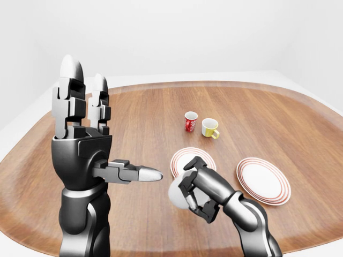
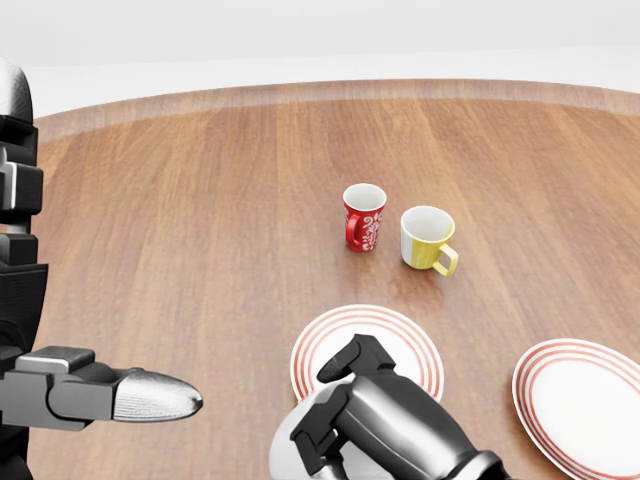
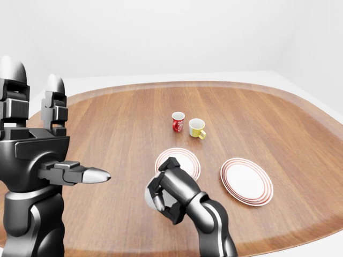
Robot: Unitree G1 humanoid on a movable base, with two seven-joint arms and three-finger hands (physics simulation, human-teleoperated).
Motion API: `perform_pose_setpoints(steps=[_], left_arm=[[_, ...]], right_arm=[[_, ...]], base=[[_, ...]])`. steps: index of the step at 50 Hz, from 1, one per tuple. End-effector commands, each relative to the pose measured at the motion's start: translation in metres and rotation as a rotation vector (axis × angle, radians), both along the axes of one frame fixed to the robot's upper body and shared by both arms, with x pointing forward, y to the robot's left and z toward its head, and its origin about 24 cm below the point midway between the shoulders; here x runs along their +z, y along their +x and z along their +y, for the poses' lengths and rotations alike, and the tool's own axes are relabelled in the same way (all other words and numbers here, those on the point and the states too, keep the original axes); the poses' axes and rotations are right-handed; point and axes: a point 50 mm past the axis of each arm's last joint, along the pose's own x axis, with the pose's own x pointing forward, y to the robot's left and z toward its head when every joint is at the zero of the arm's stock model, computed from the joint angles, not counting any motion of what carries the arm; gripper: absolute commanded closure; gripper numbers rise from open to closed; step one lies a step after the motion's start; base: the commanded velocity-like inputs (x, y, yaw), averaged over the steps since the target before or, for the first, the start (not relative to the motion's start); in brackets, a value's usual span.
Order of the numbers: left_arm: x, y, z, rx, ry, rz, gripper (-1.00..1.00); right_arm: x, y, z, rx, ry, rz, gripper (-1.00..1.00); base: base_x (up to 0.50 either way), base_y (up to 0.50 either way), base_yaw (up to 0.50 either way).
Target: Put the white mug on the left plate.
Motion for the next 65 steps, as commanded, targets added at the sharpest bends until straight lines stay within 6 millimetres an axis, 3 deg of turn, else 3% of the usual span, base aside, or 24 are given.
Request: perform_pose_setpoints(steps=[1, 5, 14, 25, 32, 38, 46, 65], left_arm=[[0.000, -0.001, -0.001, -0.003, 0.003, -0.001, -1.00], [0.000, -0.001, -0.001, -0.002, 0.002, -0.001, -1.00], [0.000, 0.000, -0.001, 0.000, 0.003, 0.001, -1.00], [-0.001, 0.002, 0.000, 0.003, 0.004, 0.005, -1.00], [0.003, 0.002, 0.003, 0.010, -0.001, -0.011, -1.00], [0.003, 0.003, 0.004, 0.012, -0.003, -0.014, -1.00], [0.003, 0.003, 0.004, 0.012, -0.003, -0.010, -1.00], [-0.001, 0.004, 0.002, 0.009, 0.003, 0.011, -1.00]], right_arm=[[0.027, -0.004, 0.003, 0.054, 0.075, -0.105, 1.00], [0.029, 0.008, -0.003, 0.021, 0.057, -0.121, 1.00], [0.072, 0.040, -0.009, -0.037, 0.017, -0.329, 1.00], [0.092, 0.113, -0.030, -0.109, -0.095, -0.301, 1.00], [0.063, 0.160, -0.048, -0.184, -0.223, -0.077, 1.00], [0.026, 0.182, -0.055, -0.206, -0.337, 0.033, 1.00], [-0.010, 0.190, -0.045, -0.164, -0.403, 0.148, 1.00], [-0.041, 0.190, -0.044, -0.205, -0.421, 0.286, 1.00]], base=[[0.00, 0.00, 0.00], [0.00, 0.00, 0.00], [0.00, 0.00, 0.00], [0.00, 0.00, 0.00], [0.00, 0.00, 0.00], [0.00, 0.00, 0.00], [0.00, 0.00, 0.00], [0.00, 0.00, 0.00]])
